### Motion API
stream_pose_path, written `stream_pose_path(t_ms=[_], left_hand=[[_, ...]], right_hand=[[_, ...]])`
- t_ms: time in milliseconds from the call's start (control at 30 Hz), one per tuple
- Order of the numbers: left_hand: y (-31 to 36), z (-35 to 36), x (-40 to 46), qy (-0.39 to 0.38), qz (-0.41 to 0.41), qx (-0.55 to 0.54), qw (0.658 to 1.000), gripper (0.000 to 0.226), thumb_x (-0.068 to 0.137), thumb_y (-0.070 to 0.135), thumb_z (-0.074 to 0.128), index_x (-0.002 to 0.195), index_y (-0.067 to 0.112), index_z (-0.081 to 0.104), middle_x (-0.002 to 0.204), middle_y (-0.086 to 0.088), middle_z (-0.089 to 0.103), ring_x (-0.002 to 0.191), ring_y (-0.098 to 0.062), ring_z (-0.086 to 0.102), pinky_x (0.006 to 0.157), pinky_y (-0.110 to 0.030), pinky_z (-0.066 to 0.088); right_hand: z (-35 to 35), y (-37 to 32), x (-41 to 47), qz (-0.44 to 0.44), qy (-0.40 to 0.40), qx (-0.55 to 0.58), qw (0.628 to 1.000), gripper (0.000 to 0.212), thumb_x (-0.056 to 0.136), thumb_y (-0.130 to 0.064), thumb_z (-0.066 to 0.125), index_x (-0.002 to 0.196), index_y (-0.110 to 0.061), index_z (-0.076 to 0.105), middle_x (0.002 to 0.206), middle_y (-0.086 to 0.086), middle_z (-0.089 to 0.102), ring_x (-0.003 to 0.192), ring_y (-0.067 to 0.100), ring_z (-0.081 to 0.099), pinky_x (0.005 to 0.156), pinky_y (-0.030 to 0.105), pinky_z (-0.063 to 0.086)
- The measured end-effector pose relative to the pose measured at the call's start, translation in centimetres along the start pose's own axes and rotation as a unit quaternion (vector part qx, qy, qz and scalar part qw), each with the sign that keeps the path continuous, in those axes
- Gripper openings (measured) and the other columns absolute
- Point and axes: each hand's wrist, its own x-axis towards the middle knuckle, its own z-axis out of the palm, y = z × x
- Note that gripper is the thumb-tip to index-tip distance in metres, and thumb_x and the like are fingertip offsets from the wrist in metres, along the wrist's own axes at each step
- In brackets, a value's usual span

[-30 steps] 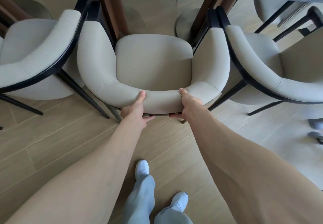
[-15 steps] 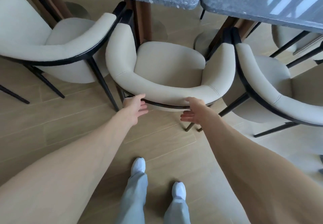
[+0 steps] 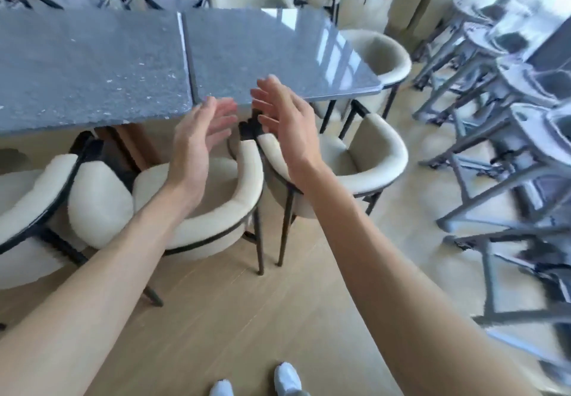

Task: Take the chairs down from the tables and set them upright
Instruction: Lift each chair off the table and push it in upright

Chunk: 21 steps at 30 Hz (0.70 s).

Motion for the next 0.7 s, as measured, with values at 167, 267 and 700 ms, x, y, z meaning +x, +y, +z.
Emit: stream_pose_path(t_ms=[167,267,700], left_hand=[[3.2,10.5,-0.2,-0.125,0.038,-0.052,0.990,0.049,0.095,0.046,0.041,0.119,0.011,0.067,0.124,-0.009,0.070,0.114,-0.019,0.066,0.101,-0.033,0.050],[4.1,17.0,-1.1,-0.195,0.056,-0.073,0.977,0.047,0.097,0.046,0.042,0.118,0.013,0.068,0.123,-0.007,0.071,0.115,-0.021,0.067,0.102,-0.036,0.051],[2.8,45.1,-4.2,-0.246,0.080,-0.134,0.957,0.045,0.096,0.043,0.045,0.116,0.011,0.069,0.114,-0.009,0.074,0.107,-0.025,0.070,0.094,-0.040,0.056]], right_hand=[[-9.6,-7.3,-3.2,-0.061,0.107,-0.021,0.992,0.039,0.106,-0.036,0.045,0.123,-0.009,0.067,0.124,0.010,0.071,0.115,0.021,0.067,0.105,0.044,0.050],[-16.1,-9.7,-6.2,-0.097,0.187,-0.027,0.977,0.036,0.107,-0.035,0.044,0.120,-0.011,0.068,0.122,0.008,0.072,0.115,0.020,0.068,0.106,0.045,0.050],[-44.8,-11.6,-8.9,-0.157,0.313,-0.048,0.936,0.048,0.097,-0.043,0.044,0.120,-0.009,0.071,0.115,0.005,0.076,0.110,0.018,0.071,0.100,0.040,0.052]])
